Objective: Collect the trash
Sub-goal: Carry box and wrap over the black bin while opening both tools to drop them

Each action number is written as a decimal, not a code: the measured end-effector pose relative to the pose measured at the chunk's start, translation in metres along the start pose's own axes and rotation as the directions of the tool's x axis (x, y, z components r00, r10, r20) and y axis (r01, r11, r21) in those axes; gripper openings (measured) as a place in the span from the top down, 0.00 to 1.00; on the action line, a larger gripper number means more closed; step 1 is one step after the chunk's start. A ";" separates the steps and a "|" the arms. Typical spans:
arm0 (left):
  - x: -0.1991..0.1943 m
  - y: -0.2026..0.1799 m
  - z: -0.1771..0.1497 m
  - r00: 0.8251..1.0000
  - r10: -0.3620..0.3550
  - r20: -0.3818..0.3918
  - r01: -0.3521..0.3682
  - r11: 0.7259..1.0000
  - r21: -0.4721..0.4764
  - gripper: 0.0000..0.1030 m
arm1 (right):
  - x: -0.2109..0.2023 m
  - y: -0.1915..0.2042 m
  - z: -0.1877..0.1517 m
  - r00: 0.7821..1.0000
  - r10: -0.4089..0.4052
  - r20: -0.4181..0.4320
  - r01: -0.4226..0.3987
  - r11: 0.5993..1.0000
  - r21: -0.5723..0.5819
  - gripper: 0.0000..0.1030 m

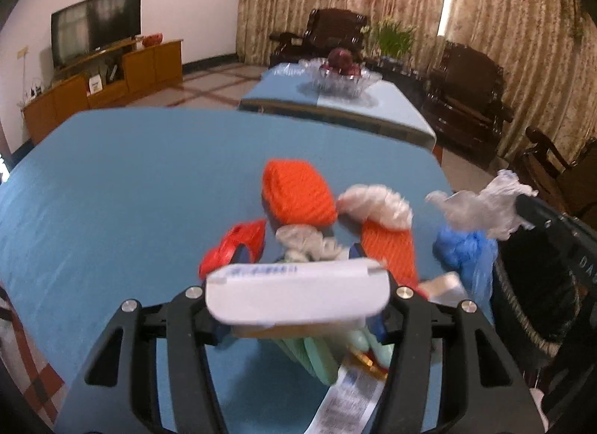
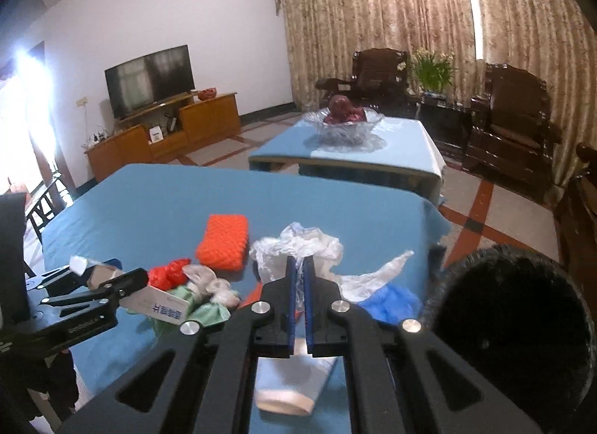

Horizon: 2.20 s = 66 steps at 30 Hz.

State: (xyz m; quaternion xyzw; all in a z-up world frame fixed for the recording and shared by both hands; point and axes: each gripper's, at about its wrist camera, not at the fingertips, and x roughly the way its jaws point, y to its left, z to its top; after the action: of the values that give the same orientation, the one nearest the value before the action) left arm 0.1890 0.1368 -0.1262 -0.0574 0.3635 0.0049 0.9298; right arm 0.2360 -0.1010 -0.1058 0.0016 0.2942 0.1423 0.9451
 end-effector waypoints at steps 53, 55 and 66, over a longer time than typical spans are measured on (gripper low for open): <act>0.077 -0.322 0.013 0.876 -0.465 -0.126 0.482 0.838 0.257 0.46 | -0.075 -0.232 -0.053 0.909 -0.413 -0.057 0.413 0.876 0.249 0.86; 0.086 -0.331 0.011 0.853 -0.499 -0.154 0.523 0.817 0.243 0.26 | -0.077 -0.239 -0.058 0.897 -0.436 -0.067 0.438 0.862 0.255 0.70; 0.052 -0.286 0.014 0.881 -0.471 -0.050 0.469 0.850 0.240 0.15 | -0.095 -0.233 -0.059 0.862 -0.506 -0.022 0.491 0.824 0.282 0.05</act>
State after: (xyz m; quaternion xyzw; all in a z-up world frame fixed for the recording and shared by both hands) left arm 0.2508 -0.1475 -0.1214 -0.0291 0.3313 -0.2670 0.9045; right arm 0.1908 -0.3553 -0.1215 0.0614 0.2761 -0.1522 0.9470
